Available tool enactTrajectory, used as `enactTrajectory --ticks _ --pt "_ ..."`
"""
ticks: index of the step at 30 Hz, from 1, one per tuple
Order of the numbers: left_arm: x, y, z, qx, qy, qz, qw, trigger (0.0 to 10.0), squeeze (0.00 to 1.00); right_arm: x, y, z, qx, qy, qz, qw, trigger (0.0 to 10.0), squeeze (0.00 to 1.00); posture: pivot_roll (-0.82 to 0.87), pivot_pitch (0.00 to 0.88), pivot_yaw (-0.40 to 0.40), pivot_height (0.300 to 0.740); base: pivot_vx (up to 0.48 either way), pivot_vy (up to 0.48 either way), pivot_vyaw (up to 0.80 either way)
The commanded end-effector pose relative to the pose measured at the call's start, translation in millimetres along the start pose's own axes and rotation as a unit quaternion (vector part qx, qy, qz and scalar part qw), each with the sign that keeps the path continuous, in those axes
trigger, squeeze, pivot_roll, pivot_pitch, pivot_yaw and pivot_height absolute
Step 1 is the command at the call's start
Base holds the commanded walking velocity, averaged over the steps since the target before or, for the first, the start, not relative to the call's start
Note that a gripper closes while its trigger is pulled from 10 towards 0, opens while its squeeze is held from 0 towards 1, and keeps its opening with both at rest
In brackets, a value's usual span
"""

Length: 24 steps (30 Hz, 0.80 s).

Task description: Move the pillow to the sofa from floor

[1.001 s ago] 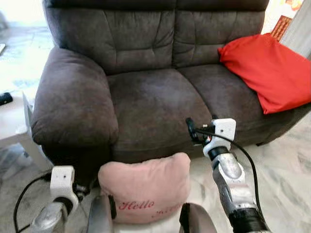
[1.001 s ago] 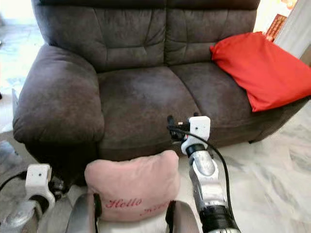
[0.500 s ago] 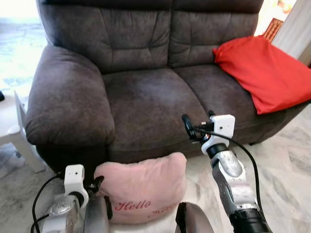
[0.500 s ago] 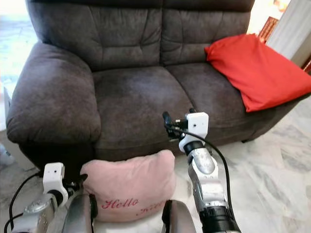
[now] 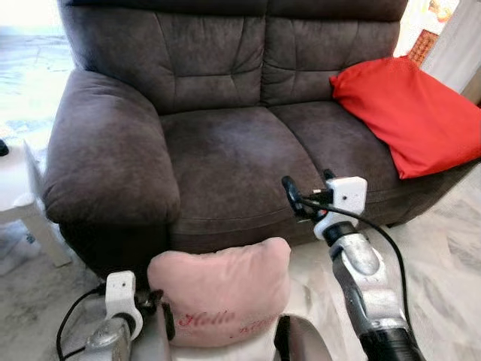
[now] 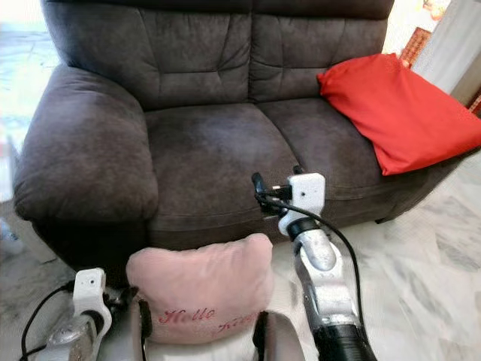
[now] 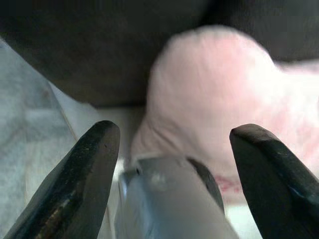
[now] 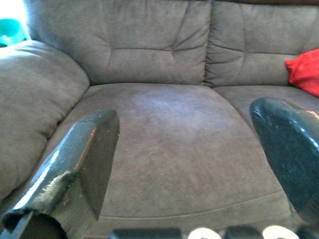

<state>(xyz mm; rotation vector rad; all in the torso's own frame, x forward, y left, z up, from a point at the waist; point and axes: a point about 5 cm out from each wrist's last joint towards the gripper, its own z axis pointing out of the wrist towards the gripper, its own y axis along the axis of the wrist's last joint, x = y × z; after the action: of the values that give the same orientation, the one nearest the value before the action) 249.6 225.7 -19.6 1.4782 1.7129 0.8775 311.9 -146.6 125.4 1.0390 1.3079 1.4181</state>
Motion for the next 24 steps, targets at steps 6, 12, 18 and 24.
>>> enactTrajectory --ticks 6,12,18,24 --pt "3.3 -0.6 3.1 -0.009 0.012 0.009 1.0 10.0 0.0 4.3 8.6 1.2 -0.01 0.007 0.01 1.0 10.0 0.0 0.12 0.0 -0.164 0.535 0.0 0.0 0.27" --pt "-0.6 1.2 5.1 -0.013 0.002 0.006 1.0 10.0 0.0 2.8 9.0 1.3 -0.007 0.003 0.009 1.0 10.0 0.0 0.11 0.0 -0.165 0.535 0.0 0.0 0.0" --pt "-7.2 -0.4 6.1 -0.014 -0.022 0.015 1.0 10.0 0.0 -0.7 7.0 0.0 0.005 -0.009 0.012 1.0 10.0 0.0 0.11 0.0 -0.165 0.535 0.0 0.0 0.0" --pt "-10.0 -2.7 5.4 -0.011 -0.039 0.019 0.999 10.0 0.0 1.9 6.0 0.7 0.007 -0.003 0.007 1.0 10.0 0.0 0.12 0.0 -0.168 0.535 0.0 0.0 -0.48"
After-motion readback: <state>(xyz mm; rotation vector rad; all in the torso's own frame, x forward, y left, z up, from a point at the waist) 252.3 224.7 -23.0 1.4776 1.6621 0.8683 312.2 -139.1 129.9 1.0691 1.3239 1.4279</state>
